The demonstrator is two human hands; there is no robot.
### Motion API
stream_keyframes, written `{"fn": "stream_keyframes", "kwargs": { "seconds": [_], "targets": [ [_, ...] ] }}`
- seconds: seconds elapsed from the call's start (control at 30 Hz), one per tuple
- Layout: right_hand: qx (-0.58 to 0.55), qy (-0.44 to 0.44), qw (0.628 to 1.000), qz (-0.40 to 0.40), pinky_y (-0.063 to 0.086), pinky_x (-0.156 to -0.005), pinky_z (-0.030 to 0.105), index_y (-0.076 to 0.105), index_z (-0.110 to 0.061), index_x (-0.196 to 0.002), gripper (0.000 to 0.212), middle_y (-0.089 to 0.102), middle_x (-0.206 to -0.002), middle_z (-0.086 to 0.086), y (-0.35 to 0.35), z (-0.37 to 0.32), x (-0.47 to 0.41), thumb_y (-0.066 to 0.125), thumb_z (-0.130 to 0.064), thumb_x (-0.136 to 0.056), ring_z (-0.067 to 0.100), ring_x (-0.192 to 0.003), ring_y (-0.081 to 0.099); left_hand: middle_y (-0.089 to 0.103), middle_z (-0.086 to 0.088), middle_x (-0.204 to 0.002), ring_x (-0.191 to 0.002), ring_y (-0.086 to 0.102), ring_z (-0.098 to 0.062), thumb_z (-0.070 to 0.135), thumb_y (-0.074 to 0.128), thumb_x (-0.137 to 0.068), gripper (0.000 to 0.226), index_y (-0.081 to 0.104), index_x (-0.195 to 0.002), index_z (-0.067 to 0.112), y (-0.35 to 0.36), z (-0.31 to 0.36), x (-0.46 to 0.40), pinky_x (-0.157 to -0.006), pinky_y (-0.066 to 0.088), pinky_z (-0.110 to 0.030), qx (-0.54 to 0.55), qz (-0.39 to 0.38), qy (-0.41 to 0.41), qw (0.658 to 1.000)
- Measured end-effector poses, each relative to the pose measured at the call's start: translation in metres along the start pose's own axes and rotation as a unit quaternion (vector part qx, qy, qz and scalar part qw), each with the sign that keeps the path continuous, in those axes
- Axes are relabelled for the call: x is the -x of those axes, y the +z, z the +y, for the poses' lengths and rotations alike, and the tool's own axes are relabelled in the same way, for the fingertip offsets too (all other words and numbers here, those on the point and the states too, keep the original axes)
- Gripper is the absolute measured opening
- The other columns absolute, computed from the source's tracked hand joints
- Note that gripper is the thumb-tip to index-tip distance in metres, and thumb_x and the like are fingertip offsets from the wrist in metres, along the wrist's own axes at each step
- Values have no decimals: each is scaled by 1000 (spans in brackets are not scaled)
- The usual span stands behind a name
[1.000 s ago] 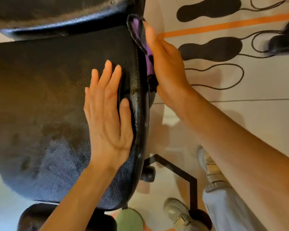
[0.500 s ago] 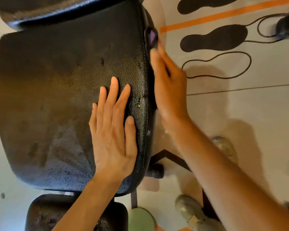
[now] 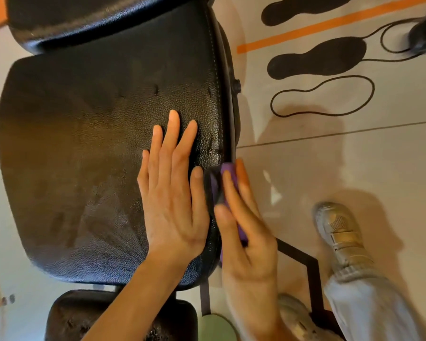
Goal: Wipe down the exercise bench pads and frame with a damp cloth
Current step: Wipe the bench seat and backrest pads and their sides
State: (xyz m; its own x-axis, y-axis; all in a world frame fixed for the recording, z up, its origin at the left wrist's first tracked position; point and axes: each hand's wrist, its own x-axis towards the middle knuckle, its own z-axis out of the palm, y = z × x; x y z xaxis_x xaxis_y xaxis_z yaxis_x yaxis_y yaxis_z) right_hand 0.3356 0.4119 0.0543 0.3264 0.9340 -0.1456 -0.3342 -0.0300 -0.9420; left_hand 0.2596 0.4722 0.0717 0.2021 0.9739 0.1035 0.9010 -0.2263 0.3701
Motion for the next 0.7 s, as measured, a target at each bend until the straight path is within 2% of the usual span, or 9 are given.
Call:
{"fn": "stream_keyframes", "kwargs": {
  "seconds": [0.07, 0.13, 0.23, 0.33, 0.43, 0.5, 0.6, 0.63, 0.7],
  "targets": [
    [0, -10, 1000, 8, 36, -108, 19, 46, -13, -136, 39, 39, -151, 2, 0, 4, -5, 47, -15, -98, 9, -139, 37, 20, 0, -166, -155, 11, -18, 23, 27, -104, 50, 30, -154, 20, 1, 0, 0, -125, 12, -47, 2, 2, 0, 1000],
    [-14, 15, 1000, 14, 41, -106, 20, 45, -14, -136, 37, 44, -147, 3, 3, -3, -55, 47, -10, -99, 8, -136, 42, 20, 1, -166, -155, 10, -17, 21, 28, -104, 51, 30, -155, 20, 1, -1, 2, -124, 14, -50, 5, 3, -2, 1000],
    [-27, 11, 1000, 10, 45, -106, 39, 46, -12, -139, 39, 50, -143, 9, 0, -8, -97, 46, -13, -101, 16, -133, 47, 19, 1, -166, -155, 9, -17, 21, 29, -105, 50, 29, -155, 22, 2, -1, 1, -125, 10, -47, 12, 1, -8, 1000],
    [-39, 22, 999, 27, 41, -109, 29, 43, -19, -142, 42, 44, -148, 1, -1, 8, -23, 45, -12, -101, 10, -137, 41, 16, 0, -167, -155, 6, -16, 23, 28, -107, 49, 28, -156, 21, -1, -1, 0, -126, 5, -42, 22, -13, -2, 1000],
    [4, 8, 998, 63, 39, -110, 29, 44, -34, -140, 46, 43, -149, -1, 9, 17, 69, 49, -19, -97, 13, -139, 39, 14, 0, -167, -155, 4, -14, 24, 29, -107, 49, 27, -156, 19, -11, -5, 9, -126, 3, -39, 30, -28, 15, 999],
    [11, -4, 998, 69, 40, -107, 23, 42, -37, -140, 44, 46, -146, -4, 8, 21, 54, 49, -24, -99, 7, -136, 42, 13, 1, -167, -155, 3, -13, 23, 31, -106, 50, 26, -156, 19, -20, -13, 26, -126, 2, -35, 14, -44, 34, 998],
    [40, -28, 995, 88, 43, -103, 20, 40, -26, -138, 41, 46, -146, 1, 4, 10, -15, 46, -13, -99, 6, -133, 45, 11, 2, -167, -155, 2, -13, 23, 35, -106, 52, 24, -157, 22, -32, -31, 57, -126, 2, -34, -20, -80, 51, 995],
    [37, -50, 993, 97, 43, -104, 19, 39, -19, -140, 42, 45, -147, 5, 6, 10, -22, 46, -11, -99, 7, -134, 44, 10, 2, -168, -155, 2, -14, 25, 34, -106, 53, 23, -157, 24, -32, -36, 64, -126, 2, -34, -30, -88, 55, 994],
    [58, -25, 993, 95, 37, -109, 20, 40, -15, -141, 42, 39, -151, 2, 15, 17, 15, 46, -13, -100, 9, -139, 37, 9, 1, -168, -155, 2, -15, 27, 30, -106, 52, 22, -157, 25, -28, -41, 70, -126, 3, -35, -41, -91, 57, 993]
  ]
}}
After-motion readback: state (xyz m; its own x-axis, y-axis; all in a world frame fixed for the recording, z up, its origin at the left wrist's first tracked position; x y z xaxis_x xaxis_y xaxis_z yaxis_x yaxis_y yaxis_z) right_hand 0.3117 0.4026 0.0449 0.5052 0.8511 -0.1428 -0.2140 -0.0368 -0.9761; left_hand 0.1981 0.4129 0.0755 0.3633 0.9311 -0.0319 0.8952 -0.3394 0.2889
